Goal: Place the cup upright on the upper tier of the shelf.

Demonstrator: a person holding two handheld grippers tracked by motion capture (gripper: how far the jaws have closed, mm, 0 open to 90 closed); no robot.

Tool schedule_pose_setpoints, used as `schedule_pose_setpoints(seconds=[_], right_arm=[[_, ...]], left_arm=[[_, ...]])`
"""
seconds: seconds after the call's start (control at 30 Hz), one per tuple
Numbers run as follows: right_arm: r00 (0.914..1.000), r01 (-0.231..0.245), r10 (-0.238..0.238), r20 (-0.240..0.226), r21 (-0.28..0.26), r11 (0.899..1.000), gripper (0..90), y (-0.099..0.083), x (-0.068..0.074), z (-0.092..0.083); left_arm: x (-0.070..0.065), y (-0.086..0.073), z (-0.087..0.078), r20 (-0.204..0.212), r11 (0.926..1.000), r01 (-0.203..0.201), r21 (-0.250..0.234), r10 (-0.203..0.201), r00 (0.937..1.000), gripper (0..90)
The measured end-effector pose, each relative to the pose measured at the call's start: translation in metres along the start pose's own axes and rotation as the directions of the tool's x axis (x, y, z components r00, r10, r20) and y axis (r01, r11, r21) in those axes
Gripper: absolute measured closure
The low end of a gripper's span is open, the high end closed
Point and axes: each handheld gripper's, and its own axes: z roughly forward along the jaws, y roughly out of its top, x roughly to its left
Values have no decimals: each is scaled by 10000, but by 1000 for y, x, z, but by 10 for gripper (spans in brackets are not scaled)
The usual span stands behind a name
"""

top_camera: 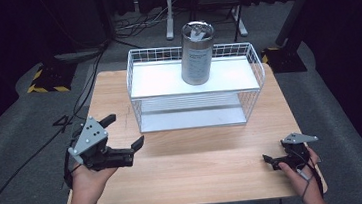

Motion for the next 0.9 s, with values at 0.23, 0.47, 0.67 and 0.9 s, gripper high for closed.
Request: schedule_pose_setpoints(seconds=[0.23,0.47,0.67,0.9], right_arm=[[10000,0,0,0,2,10000,5,0,0,0],[10000,1,-1,-1,1,10000,5,0,0,0],[10000,0,0,-3,2,10000,5,0,0,0],[10000,-1,1,-7,3,10000,5,0,0,0]], left_arm=[[0,-34,0,178,9992,400,-6,-399,9990,10],[8,-62,7,-449,9949,765,651,-737,9963,11],[13,-88,16,-695,9822,1086,1533,-989,9927,11],[19,-120,22,-1162,9656,1479,2138,-1252,9853,12]])
